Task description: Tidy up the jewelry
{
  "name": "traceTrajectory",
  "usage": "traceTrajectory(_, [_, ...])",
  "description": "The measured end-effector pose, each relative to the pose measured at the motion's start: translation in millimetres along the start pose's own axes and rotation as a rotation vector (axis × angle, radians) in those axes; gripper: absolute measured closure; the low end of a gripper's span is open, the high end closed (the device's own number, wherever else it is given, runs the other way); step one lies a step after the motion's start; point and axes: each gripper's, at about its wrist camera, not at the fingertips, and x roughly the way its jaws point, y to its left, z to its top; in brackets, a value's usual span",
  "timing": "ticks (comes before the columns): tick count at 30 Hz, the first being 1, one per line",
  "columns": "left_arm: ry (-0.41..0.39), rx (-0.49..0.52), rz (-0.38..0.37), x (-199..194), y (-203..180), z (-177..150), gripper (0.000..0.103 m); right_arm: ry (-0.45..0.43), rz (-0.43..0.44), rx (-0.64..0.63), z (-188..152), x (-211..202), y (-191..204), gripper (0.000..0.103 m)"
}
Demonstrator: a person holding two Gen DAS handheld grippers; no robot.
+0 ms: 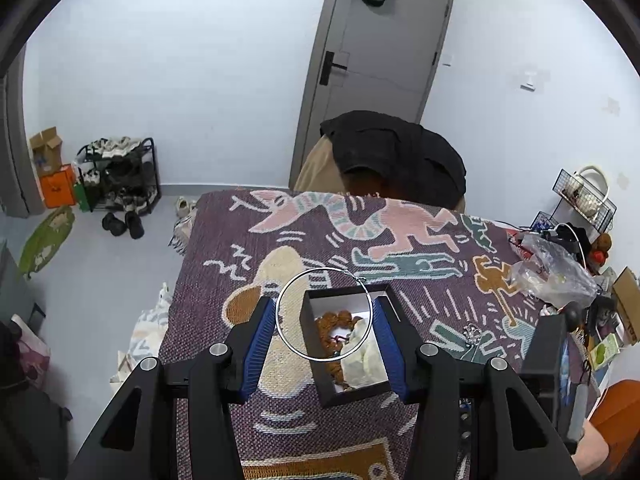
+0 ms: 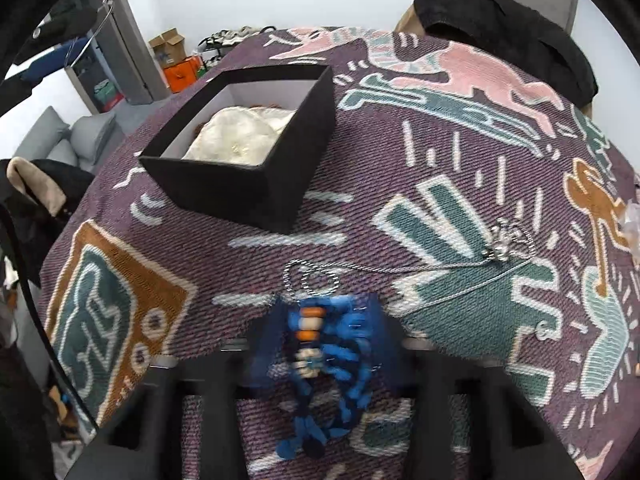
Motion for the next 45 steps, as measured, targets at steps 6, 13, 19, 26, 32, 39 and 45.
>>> traceTrajectory(6, [0.004,0.000,-0.008,2.5,-2.8,-2.3,0.052,-0.080,0.005,0.012,4.1,-29.8,-9.1,0.087])
traceTrajectory(13, [0.003,0.005,-0.011,2.1,-4.6,-2.8,0.052,-0.200,0.017,0.025,18.8,-70.6,-10.6,0.087])
traceTrajectory(19, [0.014,0.004,-0.018,7.1,-6.0,-3.1,0.052,-0.302,0.024,0.017,46.1,-101.7,-0.8,0.087])
traceTrajectory(26, [0.071,0.006,-0.059,33.9,-15.3,-5.9,0.051,-0.357,0.041,0.021,72.3,-115.2,8.0,0.087])
traceTrajectory(32, [0.174,-0.061,-0.114,66.5,-14.0,-9.5,0.041,-0.363,0.068,0.034,86.5,-111.1,12.6,0.087])
traceTrajectory(39, [0.159,-0.128,-0.070,63.8,13.6,-17.6,0.038,-0.358,0.121,0.052,96.4,-94.6,20.8,0.087])
traceTrajectory(45, [0.135,-0.154,-0.031,54.3,35.6,-18.1,0.038,-0.363,0.156,0.061,107.8,-73.0,34.1,0.087])
